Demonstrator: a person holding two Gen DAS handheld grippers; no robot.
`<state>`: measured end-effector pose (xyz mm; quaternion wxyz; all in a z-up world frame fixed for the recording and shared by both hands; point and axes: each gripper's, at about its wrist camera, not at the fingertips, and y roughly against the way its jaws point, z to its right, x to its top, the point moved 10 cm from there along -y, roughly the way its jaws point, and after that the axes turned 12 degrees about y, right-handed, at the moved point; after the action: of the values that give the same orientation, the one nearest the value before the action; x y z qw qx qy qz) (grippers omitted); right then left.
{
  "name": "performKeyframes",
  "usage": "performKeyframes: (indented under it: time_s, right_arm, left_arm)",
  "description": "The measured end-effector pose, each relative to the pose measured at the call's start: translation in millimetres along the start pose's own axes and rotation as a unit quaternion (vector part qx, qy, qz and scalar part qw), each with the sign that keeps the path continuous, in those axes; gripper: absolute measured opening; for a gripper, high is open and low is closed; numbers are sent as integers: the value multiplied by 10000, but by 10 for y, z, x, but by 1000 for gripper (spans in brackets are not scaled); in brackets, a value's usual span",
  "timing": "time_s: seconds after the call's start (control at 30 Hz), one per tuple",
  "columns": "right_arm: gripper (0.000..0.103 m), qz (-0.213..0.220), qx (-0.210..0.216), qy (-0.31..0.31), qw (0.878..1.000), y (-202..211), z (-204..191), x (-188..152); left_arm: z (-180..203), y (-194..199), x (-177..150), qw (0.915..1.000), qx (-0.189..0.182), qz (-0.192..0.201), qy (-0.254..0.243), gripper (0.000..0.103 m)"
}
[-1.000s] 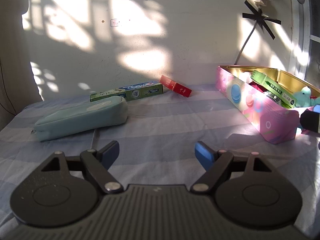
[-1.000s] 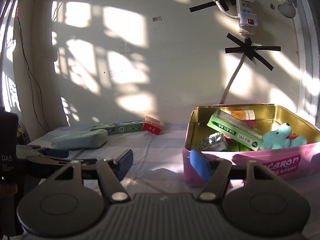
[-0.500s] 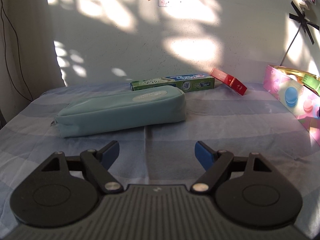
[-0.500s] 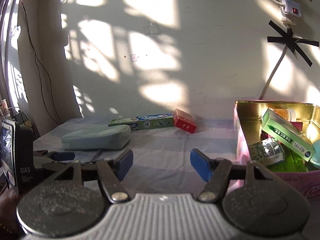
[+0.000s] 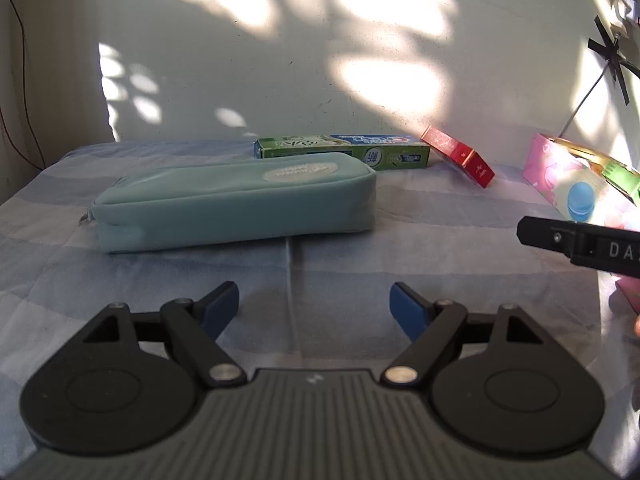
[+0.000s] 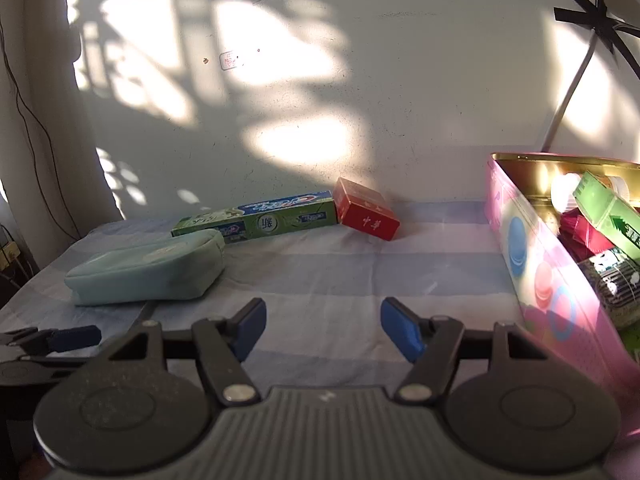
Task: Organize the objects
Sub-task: 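Move the right tool to the red cigarette pack and close on it, then lift the red pack into the pink tin and open the right tool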
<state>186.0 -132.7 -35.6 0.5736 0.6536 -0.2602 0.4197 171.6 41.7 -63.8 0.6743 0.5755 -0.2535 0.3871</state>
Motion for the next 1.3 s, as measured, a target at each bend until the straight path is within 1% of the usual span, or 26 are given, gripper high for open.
performKeyframes:
  time_s: [0.1,0.2,0.27,0.33,0.4,0.43,0.53,0.6,0.63,0.67,0.7,0.77,0.83,0.9,1.0,1.1,1.17,1.23,1.27,1.3]
  right_arm:
    - [67,102,-90,-39,9999,-154,75,109]
    - [70,218,-139,-94,9996,-387,192,279]
    - [81,248,-272,26,9993,-620,273,402]
    - [83,177,-454,39,9988,-823,358,476]
    - [83,47,-445,-205,9988,-1049,466,523]
    - [84,-25,-398,-462,9981,-1161,534,530]
    - [83,-226,-104,-1186,9926,-1400,685,509]
    - [79,-402,-3,-1309,9906,-1506,721,480]
    - [68,-389,-42,-1287,9909,-1517,723,481]
    - [60,-402,-1,-1275,9910,-1534,709,473]
    - [60,-391,-3,-1259,9913,-1534,703,465]
    - [60,-391,35,-1136,9927,-1476,642,445]
    - [59,-454,-15,-990,9941,-1384,586,378]
    - [58,-497,-5,-716,9962,-1237,514,296]
    - [58,-538,183,34,9984,-822,302,70]
    - [58,-547,428,725,9949,-304,103,-231]
    - [58,-567,679,1100,9900,67,-24,-445]
    - [58,-561,910,1600,9813,450,-97,-654]
    - [58,-558,985,1838,9764,659,-111,-754]
    - [59,-502,988,1937,9748,794,-93,-812]
  left_arm:
    - [-19,-31,-7,9999,-45,-97,93,85]
    - [-18,-42,-6,9998,-96,-120,141,87]
    - [-15,-49,-6,9998,-109,-128,135,89]
    - [-15,-51,-5,9997,-130,-135,153,89]
    - [-15,-54,-6,9997,-145,-140,168,90]
    - [-16,-56,-6,9996,-151,-143,171,90]
    - [-12,-59,-4,9996,-168,-154,179,91]
    - [-11,-67,-2,9995,-177,-163,179,92]
    - [-10,-69,-2,9995,-181,-165,178,92]
    - [-13,-73,-1,9995,-187,-169,181,92]
    - [-15,-77,2,9995,-198,-172,188,93]
    - [-22,-79,6,9994,-216,-176,207,93]
    - [-22,-78,7,9994,-232,-179,209,93]
    - [-28,-77,8,9992,-259,-184,223,93]
    - [-37,-78,24,9987,-359,-196,295,95]
    - [-38,-68,28,9977,-522,-195,372,95]
    - [0,-37,28,9956,-820,-202,413,94]
    - [124,72,19,9896,-1375,-164,385,93]
    - [243,156,-9,9840,-1747,-168,293,92]
    - [353,234,-47,9785,-2045,-194,191,90]
